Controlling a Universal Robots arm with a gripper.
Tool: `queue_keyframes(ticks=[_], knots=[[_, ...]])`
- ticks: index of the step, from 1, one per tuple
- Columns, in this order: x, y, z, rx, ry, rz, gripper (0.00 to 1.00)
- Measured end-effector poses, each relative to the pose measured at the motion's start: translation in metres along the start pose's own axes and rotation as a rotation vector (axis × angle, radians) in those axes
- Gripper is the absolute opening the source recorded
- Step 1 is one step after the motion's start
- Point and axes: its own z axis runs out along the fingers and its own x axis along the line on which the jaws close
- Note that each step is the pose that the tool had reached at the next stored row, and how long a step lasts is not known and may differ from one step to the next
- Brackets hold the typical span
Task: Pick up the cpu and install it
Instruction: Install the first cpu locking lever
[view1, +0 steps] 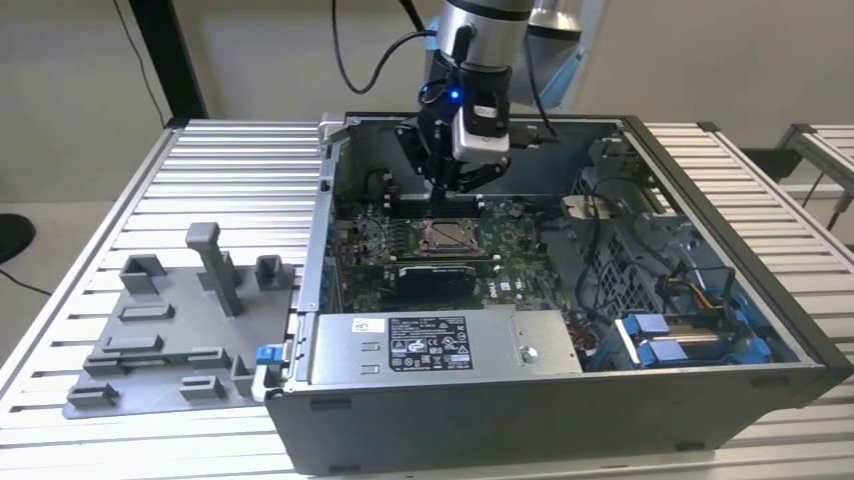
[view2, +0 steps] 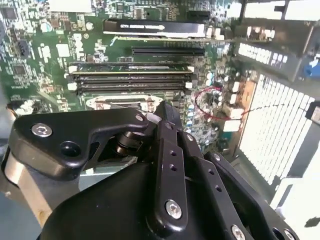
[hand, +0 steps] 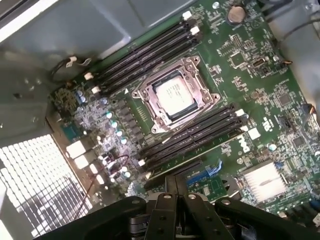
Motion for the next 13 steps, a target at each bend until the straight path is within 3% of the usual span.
queue_keyframes(ticks=[13], knots=[[0.0,0.0,0.0,0.0239,-0.0157,-0.234,0.0]])
